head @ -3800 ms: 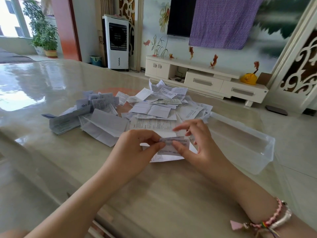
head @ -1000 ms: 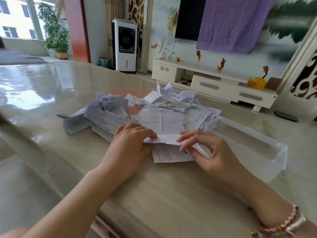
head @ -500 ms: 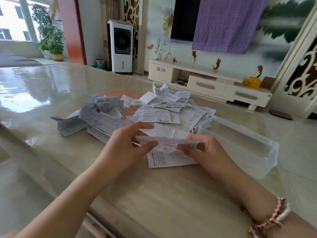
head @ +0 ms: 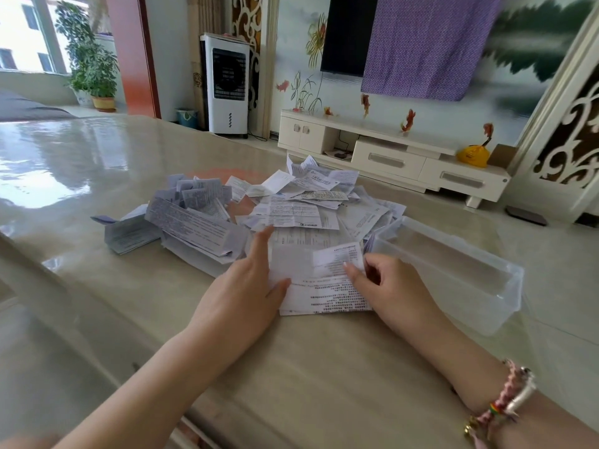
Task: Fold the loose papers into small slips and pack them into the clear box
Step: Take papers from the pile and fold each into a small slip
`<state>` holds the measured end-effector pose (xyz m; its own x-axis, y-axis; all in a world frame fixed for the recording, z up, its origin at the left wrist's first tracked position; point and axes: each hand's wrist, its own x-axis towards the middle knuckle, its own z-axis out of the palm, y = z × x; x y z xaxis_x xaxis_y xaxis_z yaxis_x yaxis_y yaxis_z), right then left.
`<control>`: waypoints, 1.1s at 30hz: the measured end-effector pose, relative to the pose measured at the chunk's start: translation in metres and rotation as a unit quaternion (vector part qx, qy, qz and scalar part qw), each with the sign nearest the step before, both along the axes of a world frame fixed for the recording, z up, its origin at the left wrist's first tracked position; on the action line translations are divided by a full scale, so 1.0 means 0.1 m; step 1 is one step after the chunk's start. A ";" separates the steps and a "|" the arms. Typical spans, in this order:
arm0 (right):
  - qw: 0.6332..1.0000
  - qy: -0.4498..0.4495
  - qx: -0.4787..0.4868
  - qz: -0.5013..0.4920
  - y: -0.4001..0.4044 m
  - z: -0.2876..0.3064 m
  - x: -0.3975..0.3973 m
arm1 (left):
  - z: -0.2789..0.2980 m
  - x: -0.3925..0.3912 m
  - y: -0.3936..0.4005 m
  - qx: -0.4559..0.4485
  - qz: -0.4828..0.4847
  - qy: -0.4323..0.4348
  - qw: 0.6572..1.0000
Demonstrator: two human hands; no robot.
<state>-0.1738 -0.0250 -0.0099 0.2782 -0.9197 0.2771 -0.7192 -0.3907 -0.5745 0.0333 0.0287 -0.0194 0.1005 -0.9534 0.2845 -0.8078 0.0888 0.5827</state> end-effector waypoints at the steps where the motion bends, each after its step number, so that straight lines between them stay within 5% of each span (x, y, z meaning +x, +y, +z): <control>1: 0.999 0.043 -0.007 -0.014 0.00 0.00 0.01 | 0.01 -0.03 0.02 0.000 -0.005 -0.025 1.000; 14: 0.966 0.241 -0.076 -0.050 0.11 0.05 0.06 | -0.02 0.01 0.04 -0.027 -0.021 -0.177 0.984; 20: 0.965 0.192 -0.161 0.076 0.11 0.01 0.06 | -0.12 0.06 -0.08 -0.119 -0.110 -0.169 0.972; 25: 0.972 0.141 -0.100 0.159 0.12 -0.01 0.03 | -0.13 0.09 -0.10 -0.075 -0.128 -0.138 0.979; 33: 0.965 0.183 -0.051 0.180 0.11 0.00 -0.02 | -0.11 0.11 -0.10 -0.027 -0.137 -0.150 0.979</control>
